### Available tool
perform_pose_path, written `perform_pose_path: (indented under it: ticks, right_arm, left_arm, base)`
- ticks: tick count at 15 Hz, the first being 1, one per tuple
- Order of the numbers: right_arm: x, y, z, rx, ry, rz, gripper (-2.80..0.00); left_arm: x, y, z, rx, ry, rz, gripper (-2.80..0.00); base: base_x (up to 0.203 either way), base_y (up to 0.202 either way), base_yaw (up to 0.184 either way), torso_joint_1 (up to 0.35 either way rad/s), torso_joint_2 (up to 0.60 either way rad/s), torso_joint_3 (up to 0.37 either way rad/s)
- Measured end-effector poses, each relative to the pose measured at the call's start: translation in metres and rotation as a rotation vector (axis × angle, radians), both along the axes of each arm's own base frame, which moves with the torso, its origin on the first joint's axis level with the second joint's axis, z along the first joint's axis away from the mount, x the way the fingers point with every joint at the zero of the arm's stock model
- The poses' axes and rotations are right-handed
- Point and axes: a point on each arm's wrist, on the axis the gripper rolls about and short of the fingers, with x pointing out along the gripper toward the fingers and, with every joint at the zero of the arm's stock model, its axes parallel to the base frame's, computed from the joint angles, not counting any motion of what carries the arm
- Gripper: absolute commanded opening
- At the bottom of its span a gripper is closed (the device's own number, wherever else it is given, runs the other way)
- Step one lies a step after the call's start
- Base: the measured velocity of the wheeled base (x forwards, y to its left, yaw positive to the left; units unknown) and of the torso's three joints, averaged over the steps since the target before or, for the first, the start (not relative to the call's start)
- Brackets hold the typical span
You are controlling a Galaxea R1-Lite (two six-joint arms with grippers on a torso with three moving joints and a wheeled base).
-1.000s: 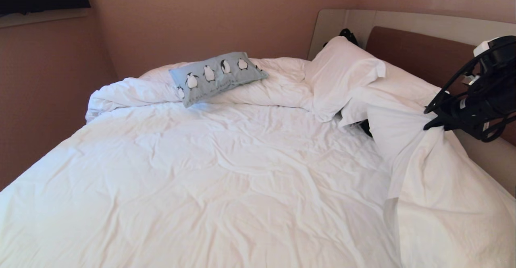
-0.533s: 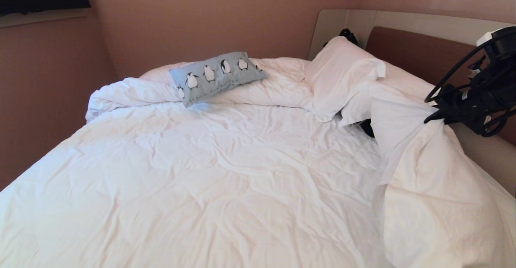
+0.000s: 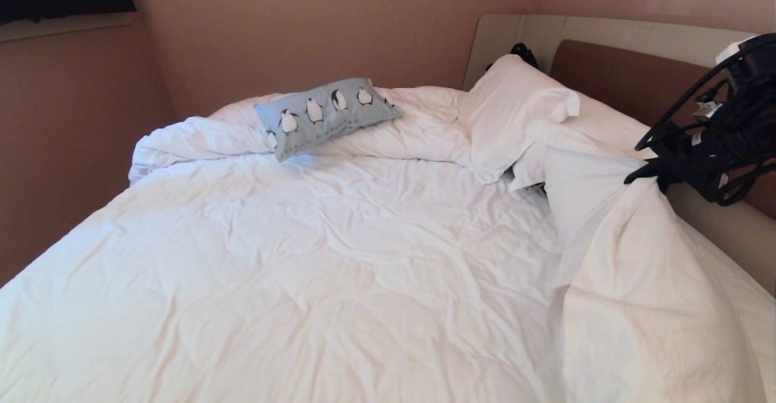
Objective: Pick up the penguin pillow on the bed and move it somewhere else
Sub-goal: Pick up the pillow, then move to the foot of the bed
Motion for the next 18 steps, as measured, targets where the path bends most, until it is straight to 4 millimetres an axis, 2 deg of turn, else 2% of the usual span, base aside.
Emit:
perform_pose_path:
  ticks: [4,14,18]
  right_arm:
    - [0.002,0.012,-0.004,0.044,0.029,0.039,-2.8]
    - [0.013,0.013,-0.016,0.084,0.068,0.044,-2.8]
    - [0.013,0.011,-0.014,0.112,0.062,0.063,-2.8]
  left_arm:
    - [0.0,0.0,0.0,0.0,0.0,0.0,-2.8]
    - [0.0,0.0,0.0,0.0,0.0,-0.001,-2.8]
    - [0.0,0.0,0.0,-0.001,0.0,0.0,-2.8]
  base:
    - [0.0,0.0,0.0,0.0,0.0,0.0]
    - [0.0,0.0,0.0,0.0,0.0,0.0]
    - [0.0,0.0,0.0,0.0,0.0,0.0]
